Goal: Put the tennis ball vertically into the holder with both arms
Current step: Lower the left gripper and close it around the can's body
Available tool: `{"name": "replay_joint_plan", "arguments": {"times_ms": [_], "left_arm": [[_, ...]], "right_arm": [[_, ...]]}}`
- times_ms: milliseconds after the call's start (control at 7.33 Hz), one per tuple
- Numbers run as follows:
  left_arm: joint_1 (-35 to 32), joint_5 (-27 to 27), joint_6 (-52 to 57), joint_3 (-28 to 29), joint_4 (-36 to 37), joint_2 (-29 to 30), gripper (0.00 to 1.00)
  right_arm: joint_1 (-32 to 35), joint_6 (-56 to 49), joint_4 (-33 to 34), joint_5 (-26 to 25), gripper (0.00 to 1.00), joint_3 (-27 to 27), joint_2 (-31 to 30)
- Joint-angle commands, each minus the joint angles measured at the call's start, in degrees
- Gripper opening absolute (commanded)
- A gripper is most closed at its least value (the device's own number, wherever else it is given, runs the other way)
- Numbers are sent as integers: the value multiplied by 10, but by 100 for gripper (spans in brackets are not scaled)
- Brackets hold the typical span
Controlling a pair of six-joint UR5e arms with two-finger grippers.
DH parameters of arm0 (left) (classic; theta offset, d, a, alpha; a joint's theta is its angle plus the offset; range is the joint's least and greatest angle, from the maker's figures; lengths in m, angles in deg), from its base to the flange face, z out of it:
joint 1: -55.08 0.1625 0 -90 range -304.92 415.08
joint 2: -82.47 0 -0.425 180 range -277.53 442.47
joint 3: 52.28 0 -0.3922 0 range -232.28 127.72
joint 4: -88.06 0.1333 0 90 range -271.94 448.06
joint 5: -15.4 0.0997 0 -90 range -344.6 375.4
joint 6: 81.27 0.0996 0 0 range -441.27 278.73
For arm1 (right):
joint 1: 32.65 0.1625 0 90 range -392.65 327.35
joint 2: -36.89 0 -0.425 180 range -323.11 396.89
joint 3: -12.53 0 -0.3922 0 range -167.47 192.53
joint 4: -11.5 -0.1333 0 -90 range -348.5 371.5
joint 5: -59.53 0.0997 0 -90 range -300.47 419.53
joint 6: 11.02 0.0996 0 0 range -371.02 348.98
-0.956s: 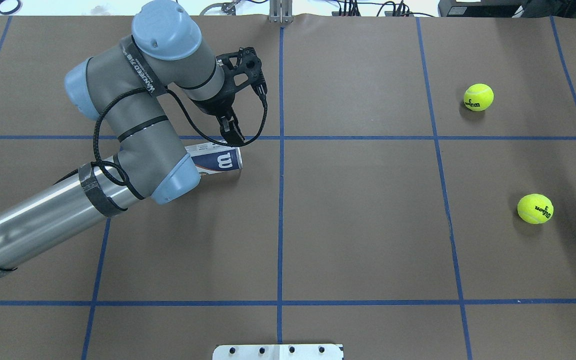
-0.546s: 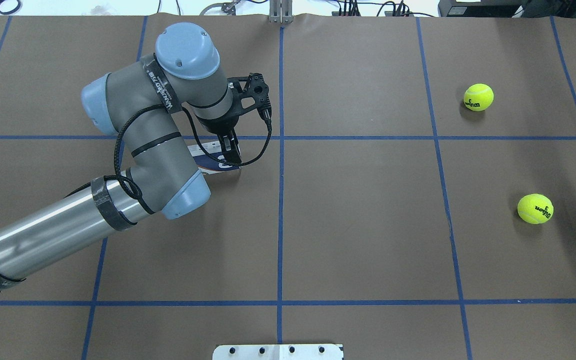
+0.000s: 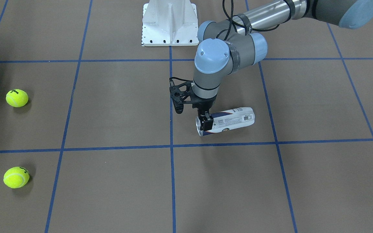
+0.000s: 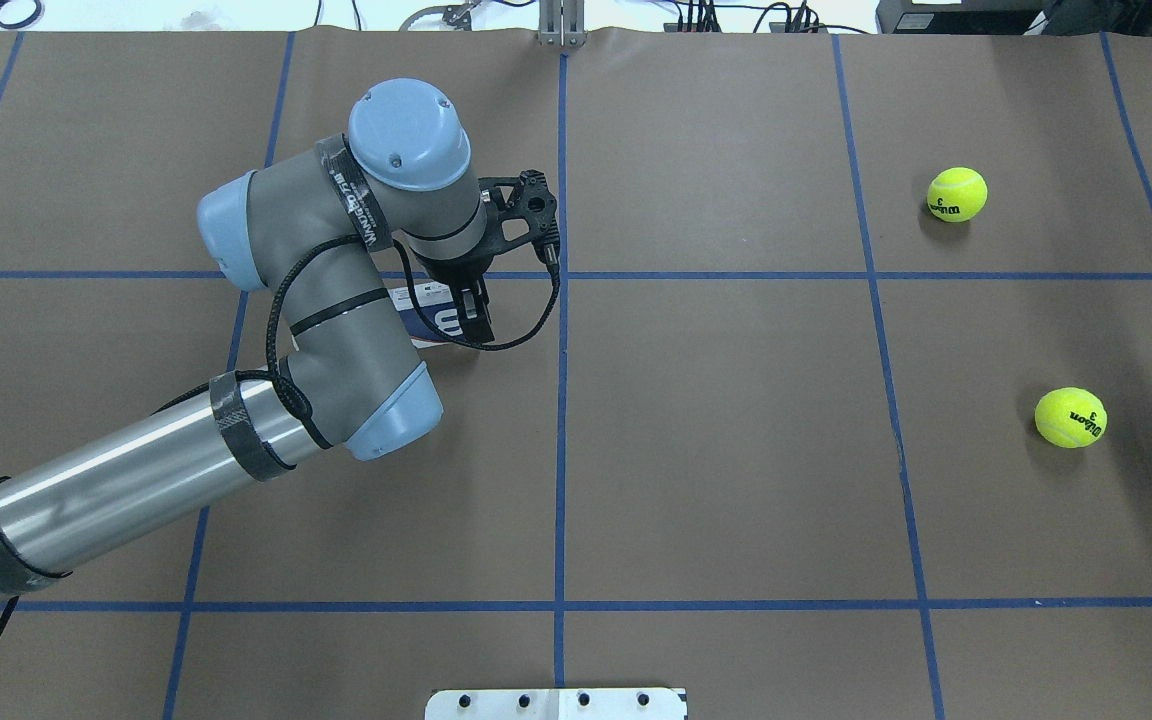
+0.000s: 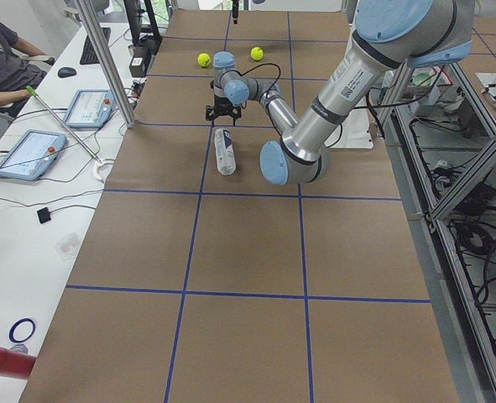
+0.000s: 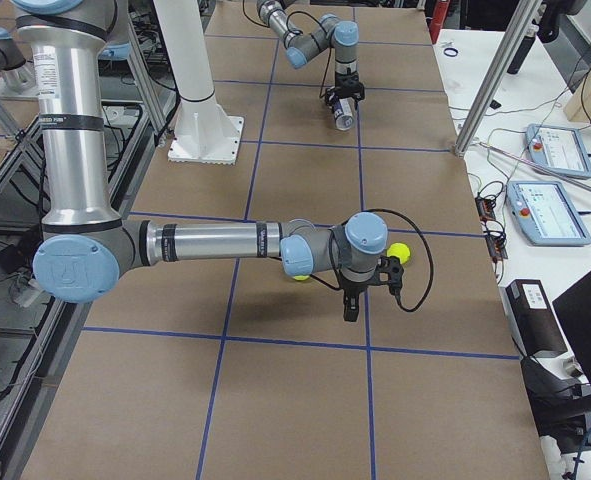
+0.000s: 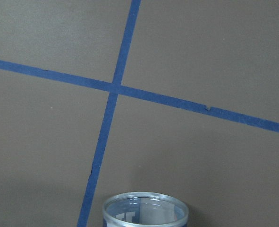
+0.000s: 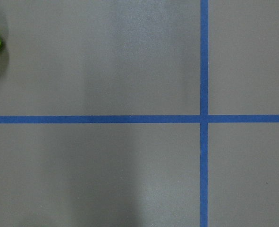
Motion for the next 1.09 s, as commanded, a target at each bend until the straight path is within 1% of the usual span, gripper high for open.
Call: {"name": "replay_joint_plan", "arguments": {"times_ms": [0, 683, 956], "left_arm": [[1, 11, 17, 4, -1, 1, 99], [10, 11, 17, 26, -4, 2, 99], [12, 11, 16, 45, -33, 3, 99]], "right_arm": [[2, -2, 0, 2, 100, -4, -1], [3, -1, 0, 3, 100, -18, -5], [2, -1, 1, 3, 100, -10, -3]]}}
